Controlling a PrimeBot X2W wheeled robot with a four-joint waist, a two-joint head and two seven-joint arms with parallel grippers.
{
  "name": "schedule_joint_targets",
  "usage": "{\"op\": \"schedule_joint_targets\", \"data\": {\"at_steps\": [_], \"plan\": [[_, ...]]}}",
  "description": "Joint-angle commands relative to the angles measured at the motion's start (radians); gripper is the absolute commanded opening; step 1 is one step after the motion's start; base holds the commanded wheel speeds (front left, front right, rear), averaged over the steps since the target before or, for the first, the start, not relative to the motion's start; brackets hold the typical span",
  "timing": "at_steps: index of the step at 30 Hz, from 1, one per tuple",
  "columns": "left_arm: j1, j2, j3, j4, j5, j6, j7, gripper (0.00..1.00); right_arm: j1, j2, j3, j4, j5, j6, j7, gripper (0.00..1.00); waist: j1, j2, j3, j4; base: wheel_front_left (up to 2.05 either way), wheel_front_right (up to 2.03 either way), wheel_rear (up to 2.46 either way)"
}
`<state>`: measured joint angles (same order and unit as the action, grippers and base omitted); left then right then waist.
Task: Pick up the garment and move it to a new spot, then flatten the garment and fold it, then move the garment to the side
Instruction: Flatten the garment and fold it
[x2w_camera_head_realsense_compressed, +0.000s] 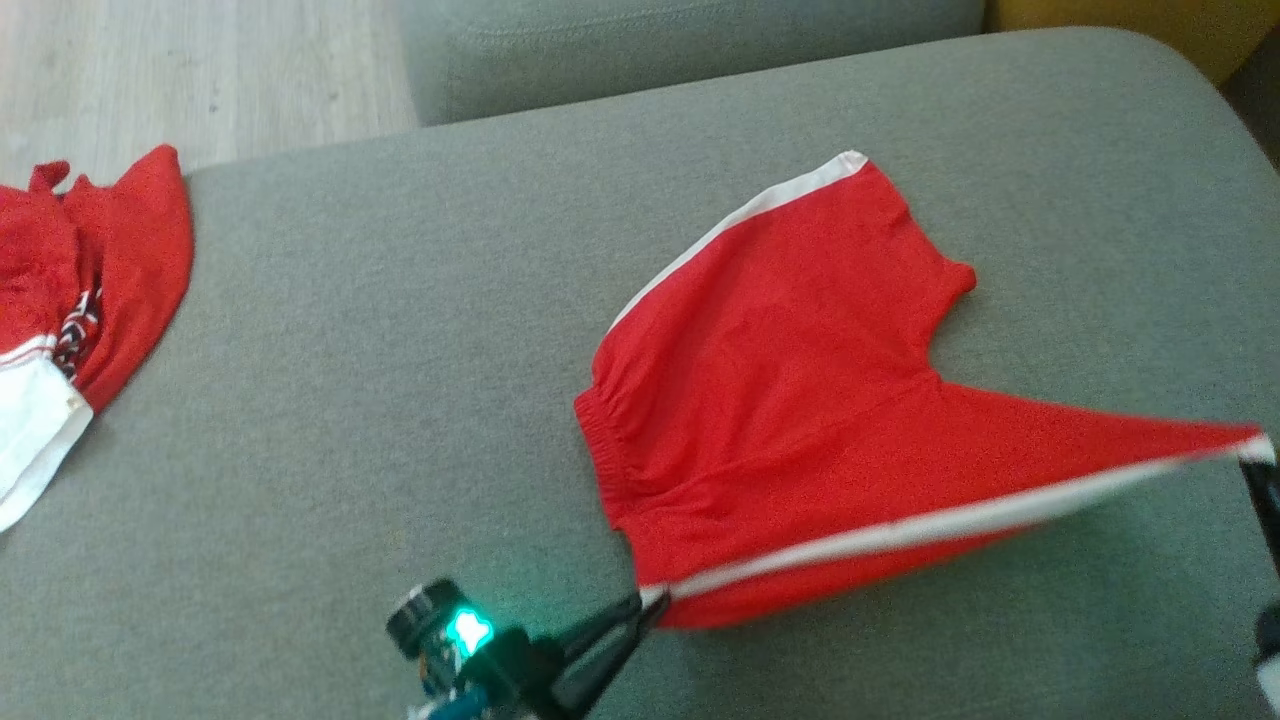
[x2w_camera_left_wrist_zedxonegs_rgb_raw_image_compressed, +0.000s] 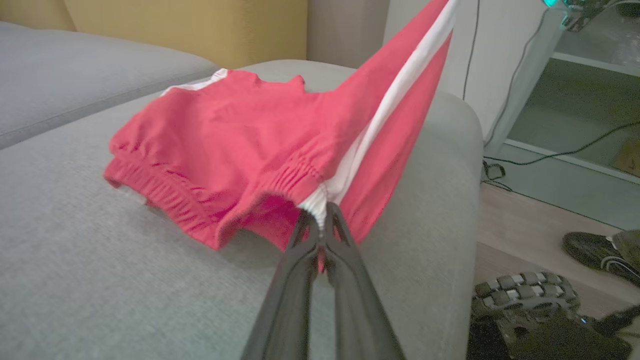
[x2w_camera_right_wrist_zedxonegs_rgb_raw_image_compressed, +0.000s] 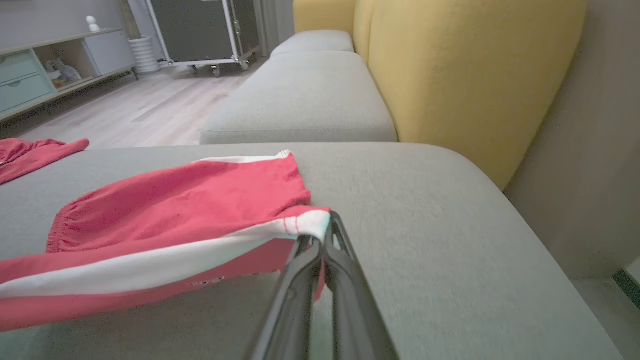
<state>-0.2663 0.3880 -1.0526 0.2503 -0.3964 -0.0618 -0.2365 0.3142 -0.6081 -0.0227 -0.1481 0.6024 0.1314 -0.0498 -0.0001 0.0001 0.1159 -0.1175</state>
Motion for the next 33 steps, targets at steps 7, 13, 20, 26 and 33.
{"op": "schedule_joint_targets", "data": {"at_steps": [7,13,20,26,33], "plan": [[-0.184,-0.041,0.094,-0.046,-0.066,-0.019,0.069,0.00,-0.269,-0.082,0.073,0.055,-0.007,-0.001,0.052,0.00,0.0001,-0.0001,0.084,0.053,0.00,0.00,0.00],[-0.321,-0.060,0.109,-0.013,-0.058,-0.031,0.131,0.00,-0.479,-0.174,0.213,0.176,0.048,-0.001,0.085,0.00,0.0001,-0.0001,0.144,0.094,0.00,0.00,0.00],[-0.390,-0.072,0.135,0.011,-0.067,0.002,0.204,0.00,-0.719,-0.238,0.414,0.320,0.111,-0.001,0.083,0.00,0.0001,-0.0001,0.184,0.134,0.00,0.00,0.00],[-0.420,-0.073,0.142,-0.002,-0.067,0.014,0.226,0.00,-0.873,-0.269,0.566,0.424,0.162,-0.001,0.076,0.00,0.0001,-0.0001,0.223,0.171,0.00,0.00,0.00],[-0.470,-0.090,0.141,0.017,-0.054,0.022,0.230,0.00,-1.010,-0.266,0.700,0.545,0.210,-0.001,0.053,0.00,0.0001,-0.0001,0.253,0.206,0.00,0.00,0.00]]}}
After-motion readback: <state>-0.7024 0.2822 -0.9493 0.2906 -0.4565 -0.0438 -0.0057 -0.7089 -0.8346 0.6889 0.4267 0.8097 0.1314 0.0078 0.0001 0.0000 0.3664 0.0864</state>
